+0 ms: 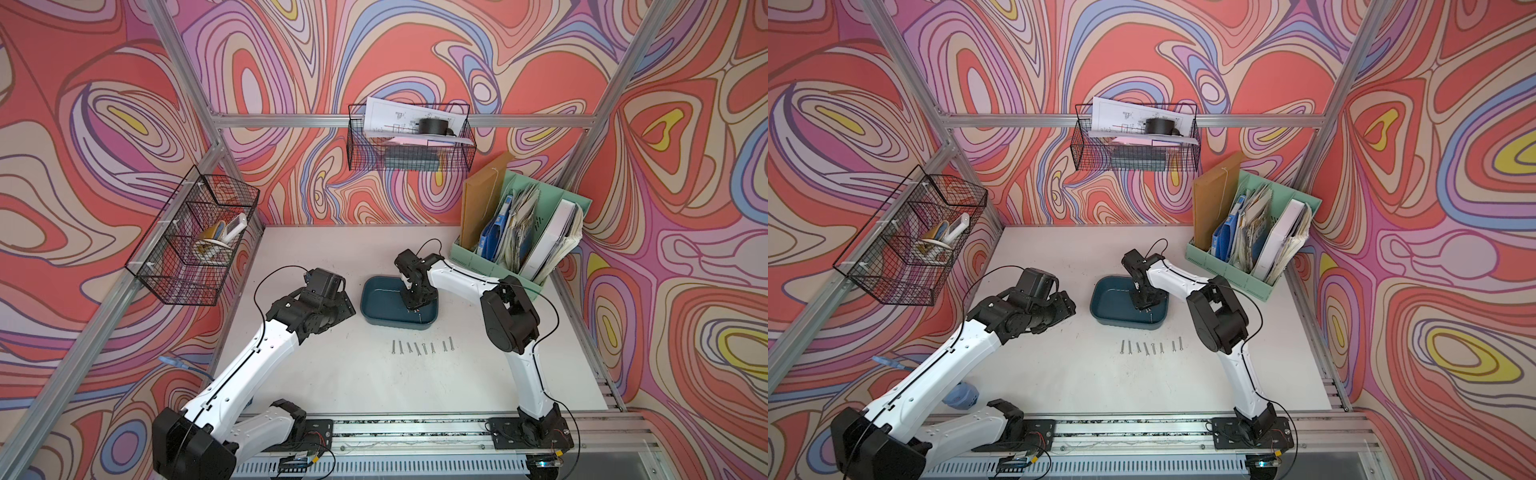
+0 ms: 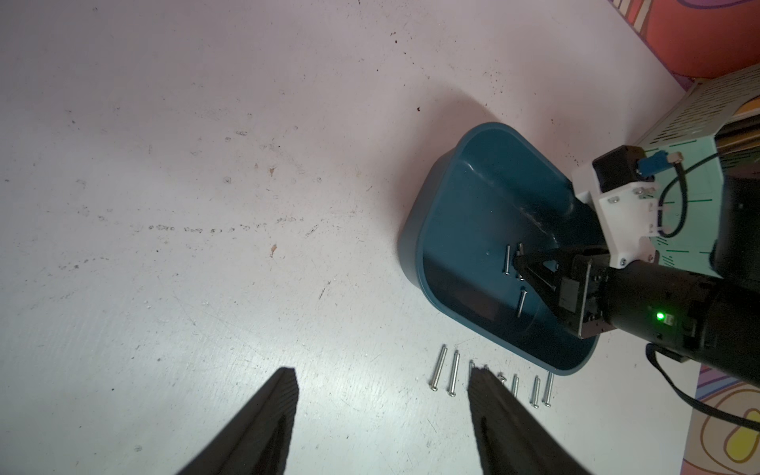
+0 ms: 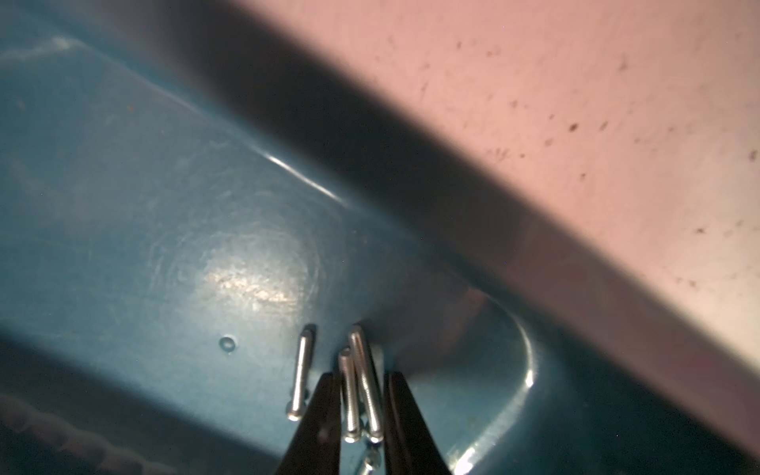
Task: Take out the screws from the storage box
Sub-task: Pick up the screw from the storage box.
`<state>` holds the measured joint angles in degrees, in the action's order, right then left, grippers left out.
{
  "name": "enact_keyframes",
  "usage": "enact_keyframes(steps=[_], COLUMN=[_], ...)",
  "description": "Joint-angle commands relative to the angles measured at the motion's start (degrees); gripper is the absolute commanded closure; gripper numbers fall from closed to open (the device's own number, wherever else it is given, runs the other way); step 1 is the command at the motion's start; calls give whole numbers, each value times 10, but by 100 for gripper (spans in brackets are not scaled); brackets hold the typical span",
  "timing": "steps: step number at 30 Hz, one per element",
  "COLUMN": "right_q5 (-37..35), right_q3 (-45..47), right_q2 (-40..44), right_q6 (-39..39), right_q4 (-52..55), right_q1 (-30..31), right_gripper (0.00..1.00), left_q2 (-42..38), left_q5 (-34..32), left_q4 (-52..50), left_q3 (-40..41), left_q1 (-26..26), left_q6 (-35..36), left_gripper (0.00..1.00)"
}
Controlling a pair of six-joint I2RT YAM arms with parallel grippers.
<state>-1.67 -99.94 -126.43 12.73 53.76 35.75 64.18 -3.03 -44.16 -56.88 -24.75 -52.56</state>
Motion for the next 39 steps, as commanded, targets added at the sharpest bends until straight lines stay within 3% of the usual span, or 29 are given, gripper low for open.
enact_keyframes(steps=[1, 22, 39], right_q5=[-3, -2, -49], right_q3=[1, 10, -17], right_q2=[27, 20, -4], right_q6=[8, -21, -45], right_q4=[-1, -4, 0], right_q1=[-8, -29, -29], right_gripper=[79, 85, 79], left_q2=[-10, -23, -31], left_q5=[-5, -10, -10], left_q4=[-16, -19, -18], left_q3=[-1, 11, 17], left_q1=[3, 3, 3], left_q6=[-2, -10, -19], left_gripper=[28, 28, 29])
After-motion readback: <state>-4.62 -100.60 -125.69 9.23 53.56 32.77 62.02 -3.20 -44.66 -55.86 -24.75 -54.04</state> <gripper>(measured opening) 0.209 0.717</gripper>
